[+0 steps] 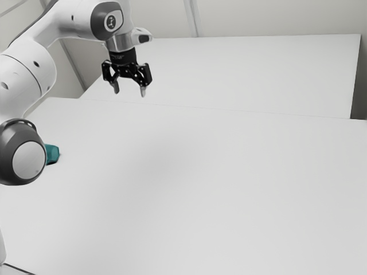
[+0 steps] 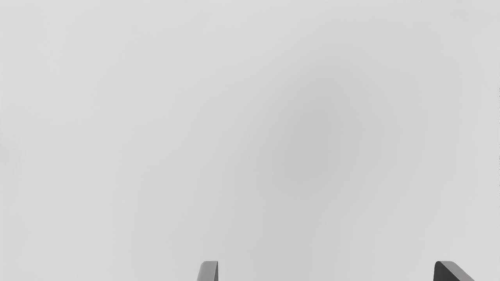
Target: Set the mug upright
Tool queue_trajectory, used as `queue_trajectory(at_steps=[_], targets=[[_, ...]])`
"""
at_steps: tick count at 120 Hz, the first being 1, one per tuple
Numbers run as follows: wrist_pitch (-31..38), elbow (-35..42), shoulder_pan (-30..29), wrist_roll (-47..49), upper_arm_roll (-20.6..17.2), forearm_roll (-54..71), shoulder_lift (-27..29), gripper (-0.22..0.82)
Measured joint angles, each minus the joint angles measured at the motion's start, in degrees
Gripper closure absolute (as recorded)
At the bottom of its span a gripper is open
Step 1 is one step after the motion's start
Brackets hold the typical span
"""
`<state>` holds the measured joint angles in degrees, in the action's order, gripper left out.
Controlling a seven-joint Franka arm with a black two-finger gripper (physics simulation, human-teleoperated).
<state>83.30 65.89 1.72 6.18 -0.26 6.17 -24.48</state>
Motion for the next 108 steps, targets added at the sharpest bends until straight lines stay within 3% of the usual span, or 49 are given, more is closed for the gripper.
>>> queue_trajectory(at_steps=[26,35,56,69,83,108], targets=[[2.1,3.7,-0.9,1.2,0.3,-0.5,2.4,0.0],[2.5,4.9,-5.4,0.8,1.4,-1.7,3.0,0.0],[3.7,5.7,-19.9,-3.7,-0.1,-3.2,3.6,0.0],[6.9,13.7,-23.8,-7.3,0.5,-3.5,7.7,0.0],[11.6,20.6,-26.5,-11.4,3.5,-4.3,10.8,0.0],[19.1,21.5,-34.0,-20.9,4.9,-10.0,5.8,0.0]])
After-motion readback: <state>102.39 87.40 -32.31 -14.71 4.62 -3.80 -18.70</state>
